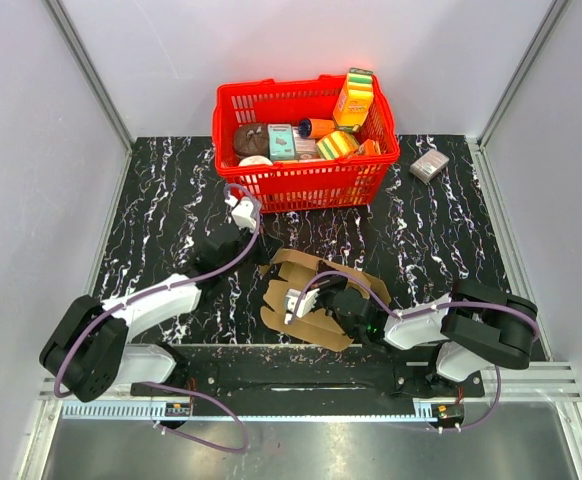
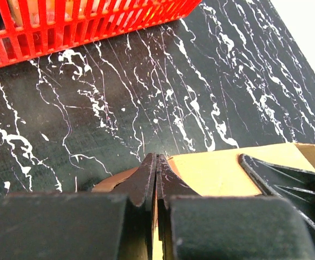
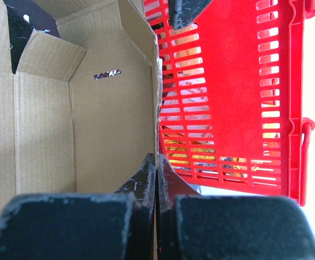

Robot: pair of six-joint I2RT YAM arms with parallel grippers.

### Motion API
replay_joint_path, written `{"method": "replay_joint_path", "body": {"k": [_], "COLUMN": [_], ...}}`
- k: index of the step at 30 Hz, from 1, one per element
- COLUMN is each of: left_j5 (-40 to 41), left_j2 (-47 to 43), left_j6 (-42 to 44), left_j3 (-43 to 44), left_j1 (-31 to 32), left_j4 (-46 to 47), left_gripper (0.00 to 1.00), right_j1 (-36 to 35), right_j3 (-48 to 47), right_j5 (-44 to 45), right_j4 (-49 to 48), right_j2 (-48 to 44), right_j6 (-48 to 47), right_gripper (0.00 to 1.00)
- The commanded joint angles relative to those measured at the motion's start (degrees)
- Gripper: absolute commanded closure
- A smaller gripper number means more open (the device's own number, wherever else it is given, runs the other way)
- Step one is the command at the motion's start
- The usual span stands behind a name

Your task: Fold the paper box

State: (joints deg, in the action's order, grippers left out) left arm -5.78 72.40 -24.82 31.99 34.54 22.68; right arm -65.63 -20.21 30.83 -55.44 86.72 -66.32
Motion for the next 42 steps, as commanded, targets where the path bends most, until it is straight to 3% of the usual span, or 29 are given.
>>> {"method": "replay_joint_path", "body": {"k": [1, 19, 42], "left_j5": [-1.3, -3.6, -4.9], "left_j2": [-0.9, 4.8, 4.4], "left_j6": [0.6, 1.2, -0.4], "left_j3": [-1.2, 0.8, 2.8], "left_j1": [-0.2, 0.6, 2.7], "left_j4": [1.7, -0.2, 1.2], "left_gripper": [1.0, 1.0, 1.0], "right_j1": [-0.5, -0.4, -0.6], "right_j3": [-0.1, -0.2, 0.2], "right_j5": [0.2, 0.1, 1.7], "right_j4": [-3.5, -3.4, -7.1], "right_j2": [0.0, -0.2, 3.0], "right_j6": [1.5, 1.5, 1.2], "right_gripper": [1.0, 1.0, 1.0]}}
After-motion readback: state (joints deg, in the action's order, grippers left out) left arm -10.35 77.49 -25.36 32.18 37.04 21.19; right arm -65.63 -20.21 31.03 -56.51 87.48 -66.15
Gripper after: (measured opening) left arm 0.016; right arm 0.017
